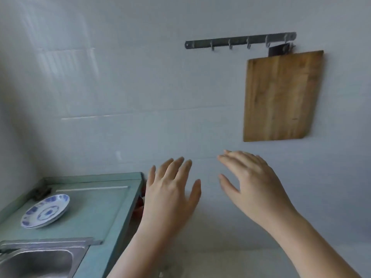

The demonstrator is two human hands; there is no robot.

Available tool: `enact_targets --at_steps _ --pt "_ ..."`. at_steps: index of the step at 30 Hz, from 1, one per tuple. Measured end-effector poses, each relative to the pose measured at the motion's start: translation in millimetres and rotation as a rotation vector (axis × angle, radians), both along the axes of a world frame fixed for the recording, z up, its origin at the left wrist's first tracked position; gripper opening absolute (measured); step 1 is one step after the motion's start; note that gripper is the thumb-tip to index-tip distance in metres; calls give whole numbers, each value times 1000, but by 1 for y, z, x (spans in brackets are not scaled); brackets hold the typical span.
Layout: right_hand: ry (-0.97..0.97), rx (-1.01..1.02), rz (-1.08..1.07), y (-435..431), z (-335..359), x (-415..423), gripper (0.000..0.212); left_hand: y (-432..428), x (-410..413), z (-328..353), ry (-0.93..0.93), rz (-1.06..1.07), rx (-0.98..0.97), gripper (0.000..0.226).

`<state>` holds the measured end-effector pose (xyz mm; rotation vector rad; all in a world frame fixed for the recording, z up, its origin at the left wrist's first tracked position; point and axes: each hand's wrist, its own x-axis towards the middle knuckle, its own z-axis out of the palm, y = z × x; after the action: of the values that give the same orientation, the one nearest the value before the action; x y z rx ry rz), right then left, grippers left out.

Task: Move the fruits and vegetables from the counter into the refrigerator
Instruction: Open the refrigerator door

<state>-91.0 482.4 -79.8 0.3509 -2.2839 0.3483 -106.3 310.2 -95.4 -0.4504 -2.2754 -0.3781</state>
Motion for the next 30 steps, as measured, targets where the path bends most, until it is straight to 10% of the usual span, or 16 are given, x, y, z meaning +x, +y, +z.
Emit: enact_targets --at_steps 14,30 --pt "36 72 -505 325 5 69 34 349 -9 -4 -10 -511 19 47" --pt "-25 109 -924 507 -23 28 40 569 -101 -39 -130 -908 -23 46"
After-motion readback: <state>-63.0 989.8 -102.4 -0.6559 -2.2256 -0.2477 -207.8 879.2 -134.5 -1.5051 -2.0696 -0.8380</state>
